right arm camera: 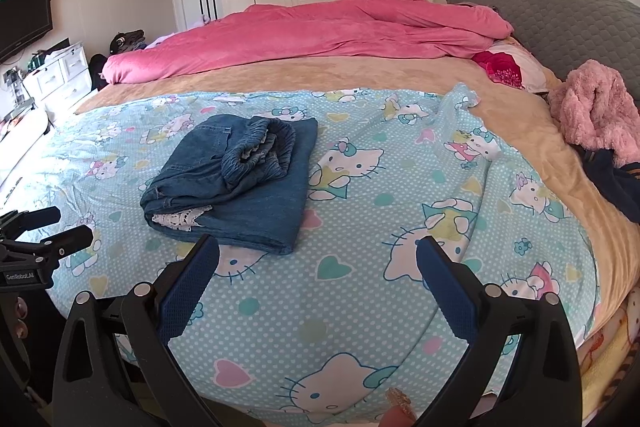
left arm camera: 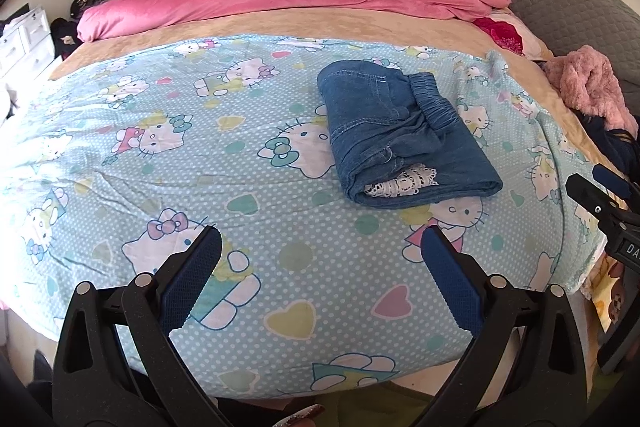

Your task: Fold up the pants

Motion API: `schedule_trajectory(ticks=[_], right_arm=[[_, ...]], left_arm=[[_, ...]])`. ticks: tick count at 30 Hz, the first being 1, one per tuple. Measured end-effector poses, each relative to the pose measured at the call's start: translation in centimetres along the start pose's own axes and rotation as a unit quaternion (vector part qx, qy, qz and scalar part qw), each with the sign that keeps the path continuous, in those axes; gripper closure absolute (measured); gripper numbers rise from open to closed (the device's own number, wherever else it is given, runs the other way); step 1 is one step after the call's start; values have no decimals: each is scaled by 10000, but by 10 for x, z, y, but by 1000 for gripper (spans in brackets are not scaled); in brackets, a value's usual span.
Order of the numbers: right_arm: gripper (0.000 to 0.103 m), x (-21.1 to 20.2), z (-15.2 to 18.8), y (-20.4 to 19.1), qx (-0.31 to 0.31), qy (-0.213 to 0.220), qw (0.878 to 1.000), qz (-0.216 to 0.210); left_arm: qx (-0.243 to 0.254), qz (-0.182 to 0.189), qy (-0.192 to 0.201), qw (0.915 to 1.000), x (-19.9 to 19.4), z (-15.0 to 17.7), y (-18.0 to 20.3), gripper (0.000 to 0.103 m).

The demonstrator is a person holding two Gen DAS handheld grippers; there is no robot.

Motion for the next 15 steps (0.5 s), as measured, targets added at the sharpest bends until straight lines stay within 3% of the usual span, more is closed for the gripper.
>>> schedule_trajectory(ticks=[9, 15], right_arm=[[4, 4, 2, 7, 37, -43, 10000, 79], [4, 12, 7, 23, 132, -117, 9995, 254]], left_arm=[[31, 24, -79, 10000, 4, 2, 0, 9], [-68, -398, -295, 9987, 20, 6, -17, 9]])
Point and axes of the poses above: each gripper's, at about its wrist camera, not at the fingertips, and x roughly the way its jaws point, y to its right, z to its underside, the point moved 5 cm from there along x, roughly the way its jaws point, and after that the axes turned 10 degrees about -z, right-handed, at the moved point
